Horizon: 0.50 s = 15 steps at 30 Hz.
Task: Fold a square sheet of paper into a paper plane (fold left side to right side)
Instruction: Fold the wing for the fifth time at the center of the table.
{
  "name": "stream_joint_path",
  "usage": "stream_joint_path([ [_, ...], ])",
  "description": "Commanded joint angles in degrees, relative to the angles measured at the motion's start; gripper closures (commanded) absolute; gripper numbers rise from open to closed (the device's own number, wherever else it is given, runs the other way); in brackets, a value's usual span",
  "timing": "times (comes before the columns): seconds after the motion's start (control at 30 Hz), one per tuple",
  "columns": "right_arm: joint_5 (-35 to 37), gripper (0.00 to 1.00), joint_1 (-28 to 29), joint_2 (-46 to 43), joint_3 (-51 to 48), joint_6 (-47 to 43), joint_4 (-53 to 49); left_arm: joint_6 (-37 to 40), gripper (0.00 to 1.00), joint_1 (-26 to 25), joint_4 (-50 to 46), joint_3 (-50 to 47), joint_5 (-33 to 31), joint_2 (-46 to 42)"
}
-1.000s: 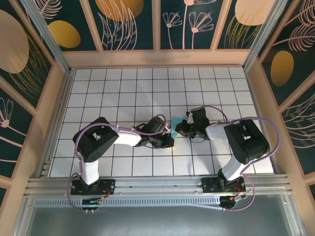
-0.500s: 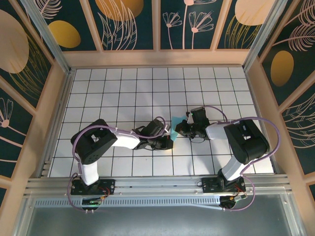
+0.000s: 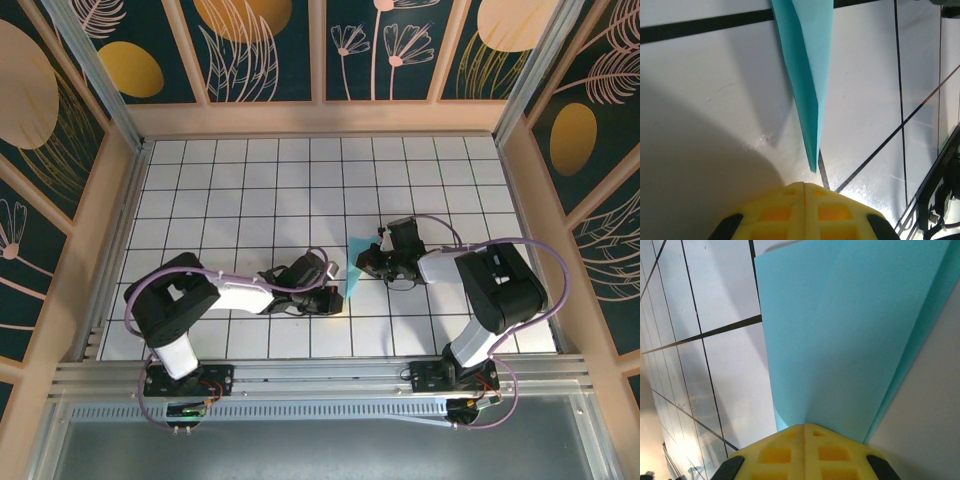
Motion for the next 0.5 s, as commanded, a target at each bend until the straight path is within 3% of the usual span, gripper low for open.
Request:
stream_joint_path([
  [0.0,4.0,1.00,0.0,2.0,-1.9,-1.7,-8.8,0.9,1.00,1.4,-1.4,0.6,-1.0,-3.3],
  [0.47,3.6,1.00,0.1,1.6,-1.7,-1.3,-8.6,4.8,1.00,3.0,-2.2,13.9,2.6,8.8],
])
